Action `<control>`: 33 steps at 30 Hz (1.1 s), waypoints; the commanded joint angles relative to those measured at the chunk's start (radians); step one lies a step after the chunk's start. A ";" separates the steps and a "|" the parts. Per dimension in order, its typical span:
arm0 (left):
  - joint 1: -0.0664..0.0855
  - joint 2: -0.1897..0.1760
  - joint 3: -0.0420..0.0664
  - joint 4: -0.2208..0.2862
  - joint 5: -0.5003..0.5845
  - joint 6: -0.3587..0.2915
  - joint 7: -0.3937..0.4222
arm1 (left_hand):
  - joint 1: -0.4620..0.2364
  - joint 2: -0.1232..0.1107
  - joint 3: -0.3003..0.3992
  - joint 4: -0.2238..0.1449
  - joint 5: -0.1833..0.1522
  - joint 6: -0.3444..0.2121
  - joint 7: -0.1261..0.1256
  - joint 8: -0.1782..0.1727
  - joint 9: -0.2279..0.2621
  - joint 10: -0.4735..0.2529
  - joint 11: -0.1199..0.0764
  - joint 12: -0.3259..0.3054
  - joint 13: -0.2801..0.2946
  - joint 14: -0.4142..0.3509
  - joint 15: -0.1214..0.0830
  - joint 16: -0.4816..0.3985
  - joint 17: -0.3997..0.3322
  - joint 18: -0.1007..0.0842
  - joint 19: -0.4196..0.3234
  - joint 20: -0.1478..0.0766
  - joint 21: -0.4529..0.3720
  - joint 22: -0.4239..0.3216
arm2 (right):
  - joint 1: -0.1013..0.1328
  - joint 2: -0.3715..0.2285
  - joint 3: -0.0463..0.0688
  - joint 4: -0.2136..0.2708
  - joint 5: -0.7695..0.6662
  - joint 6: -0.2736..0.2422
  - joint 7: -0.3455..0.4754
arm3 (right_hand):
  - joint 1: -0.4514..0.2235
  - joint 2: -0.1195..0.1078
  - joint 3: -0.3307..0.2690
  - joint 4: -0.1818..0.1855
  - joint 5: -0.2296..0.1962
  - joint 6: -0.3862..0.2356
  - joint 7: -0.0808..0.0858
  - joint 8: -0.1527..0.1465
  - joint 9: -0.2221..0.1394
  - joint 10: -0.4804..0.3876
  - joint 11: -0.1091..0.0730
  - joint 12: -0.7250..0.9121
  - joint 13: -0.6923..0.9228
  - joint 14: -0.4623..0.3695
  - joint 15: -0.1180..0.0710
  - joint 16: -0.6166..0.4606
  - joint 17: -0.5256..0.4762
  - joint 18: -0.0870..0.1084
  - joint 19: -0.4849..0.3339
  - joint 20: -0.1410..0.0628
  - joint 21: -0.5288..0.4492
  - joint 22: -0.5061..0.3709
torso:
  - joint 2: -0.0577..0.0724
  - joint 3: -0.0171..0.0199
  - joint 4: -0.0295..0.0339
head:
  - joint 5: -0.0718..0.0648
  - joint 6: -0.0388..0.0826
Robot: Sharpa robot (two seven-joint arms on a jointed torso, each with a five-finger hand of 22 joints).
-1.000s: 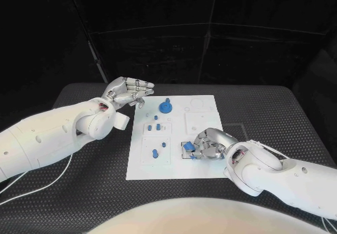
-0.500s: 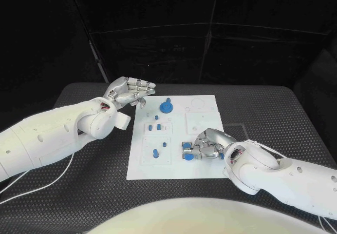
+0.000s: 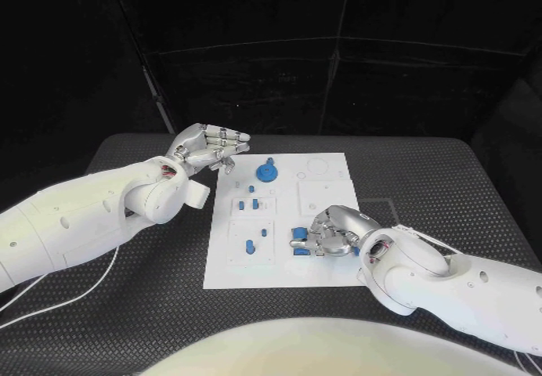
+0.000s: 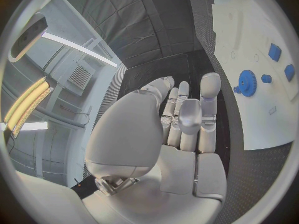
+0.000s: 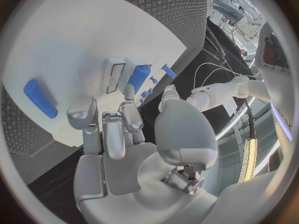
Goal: Assemble the parts on the task board
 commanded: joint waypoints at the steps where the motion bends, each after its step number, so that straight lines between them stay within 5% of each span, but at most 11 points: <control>1: 0.000 0.000 0.001 0.001 0.004 0.010 0.003 | -0.006 0.001 0.001 -0.001 -0.006 -0.002 0.004 -0.006 -0.001 -0.008 -0.001 -0.001 0.001 -0.008 0.001 -0.004 -0.002 0.012 -0.004 0.000 -0.002 -0.001 | 0.001 -0.006 0.000 0.011 -0.034 -0.016 0.007 | 0.068 0.005 0.020 -0.002 0.018 0.005 -0.007 0.008 0.005 0.012 -0.006 0.012 0.012 0.086 -0.006 -0.002 0.151 0.001 -0.002 -0.006 -0.002 0.004 | 0.000 -0.0007 -0.0004 | 0.000 0.000; 3: 0.000 -0.001 0.001 0.001 0.004 0.010 0.003 | -0.006 0.001 0.001 -0.001 -0.006 -0.002 0.004 -0.006 -0.001 -0.008 -0.001 -0.001 0.001 -0.008 0.001 -0.004 -0.002 0.012 -0.004 0.000 -0.002 -0.001 | 0.001 -0.009 0.000 0.012 -0.042 -0.015 0.006 | 0.144 0.035 0.044 -0.021 0.040 0.010 -0.011 0.016 0.010 0.018 -0.010 0.021 0.023 0.087 -0.009 0.000 0.155 0.001 0.000 -0.008 0.000 0.008 | -0.001 -0.0008 -0.0009 | -0.001 0.000; 7: -0.001 -0.001 0.001 0.002 0.004 0.010 0.003 | -0.006 0.001 0.001 -0.001 -0.006 -0.002 0.004 -0.006 -0.001 -0.008 -0.001 -0.001 0.001 -0.008 0.001 -0.004 -0.002 0.012 -0.004 0.000 -0.002 -0.001 | 0.001 -0.014 0.000 0.014 -0.051 -0.018 0.006 | 0.231 0.054 0.059 -0.053 0.061 0.011 -0.013 0.024 0.016 0.023 -0.012 0.028 0.032 0.088 -0.012 0.001 0.159 0.000 0.002 -0.011 0.001 0.011 | 0.000 -0.0013 0.0005 | -0.003 0.000; 14: -0.003 -0.004 0.001 0.001 0.004 0.010 0.004 | -0.008 0.001 0.000 -0.001 -0.006 -0.002 0.004 -0.006 -0.001 -0.009 -0.001 -0.001 0.001 -0.008 0.002 -0.003 -0.001 0.013 -0.006 0.000 -0.006 -0.003 | 0.001 -0.069 0.003 0.045 -0.007 -0.082 0.052 | 0.246 0.060 0.024 -0.029 0.140 -0.018 -0.001 0.006 0.009 0.018 -0.003 0.019 0.028 0.088 -0.004 0.002 0.160 0.000 0.000 -0.006 -0.001 0.009 | -0.001 -0.0009 -0.0015 | -0.005 0.000; 17: -0.003 -0.006 0.001 0.002 0.004 0.009 0.004 | -0.008 0.001 0.000 -0.001 -0.006 -0.002 0.004 -0.006 -0.001 -0.009 -0.001 -0.001 0.001 -0.008 0.002 -0.003 -0.001 0.013 -0.006 0.000 -0.006 -0.003 | 0.001 -0.109 0.021 0.062 0.034 -0.092 0.068 | 0.242 0.062 0.012 -0.014 0.166 -0.020 0.000 0.002 0.007 0.014 -0.001 0.014 0.025 0.088 -0.003 0.002 0.160 0.000 -0.001 -0.004 -0.002 0.007 | 0.000 -0.0021 -0.0002 | -0.011 0.000; 22: -0.004 -0.007 0.001 0.002 0.004 0.008 0.003 | -0.008 0.001 0.000 -0.001 -0.006 -0.002 0.004 -0.006 -0.001 -0.009 -0.001 -0.001 0.001 -0.008 0.002 -0.003 -0.001 0.013 -0.006 0.000 -0.006 -0.003 | 0.002 -0.180 0.037 0.073 0.071 -0.064 0.071 | 0.242 0.075 0.002 -0.007 0.190 -0.028 0.005 -0.014 -0.001 0.006 0.002 -0.001 0.012 0.087 0.000 0.001 0.159 0.001 -0.003 -0.002 -0.004 0.006 | -0.001 -0.0023 -0.0014 | -0.023 0.000; 28: -0.004 -0.008 0.001 0.005 0.004 0.008 0.004 | -0.008 0.001 0.000 -0.001 -0.006 -0.002 0.004 -0.006 -0.001 -0.009 -0.001 -0.001 0.001 -0.008 0.002 -0.003 -0.001 0.013 -0.006 0.000 -0.006 -0.003 | 0.001 -0.225 0.041 0.050 0.059 -0.019 0.057 | 0.268 0.088 -0.007 -0.010 0.213 -0.035 0.014 -0.054 -0.021 -0.003 0.010 -0.019 -0.002 0.086 0.006 -0.001 0.156 0.001 -0.005 0.003 -0.006 0.003 | 0.001 -0.0018 -0.0013 | -0.040 0.000; 33: -0.004 -0.010 0.001 0.006 0.004 0.008 0.004 | -0.008 0.001 0.000 -0.001 -0.006 -0.002 0.004 -0.006 -0.001 -0.009 -0.001 -0.001 0.001 -0.008 0.002 -0.003 -0.001 0.013 -0.006 0.000 -0.006 -0.003 | 0.001 -0.236 0.042 0.026 -0.010 0.038 0.037 | 0.271 0.088 -0.019 -0.008 0.213 -0.004 0.009 -0.057 -0.022 -0.016 0.007 -0.045 -0.024 0.079 0.005 -0.017 0.124 0.007 -0.021 0.004 -0.024 -0.027 | 0.001 -0.0010 -0.0016 | -0.046 0.000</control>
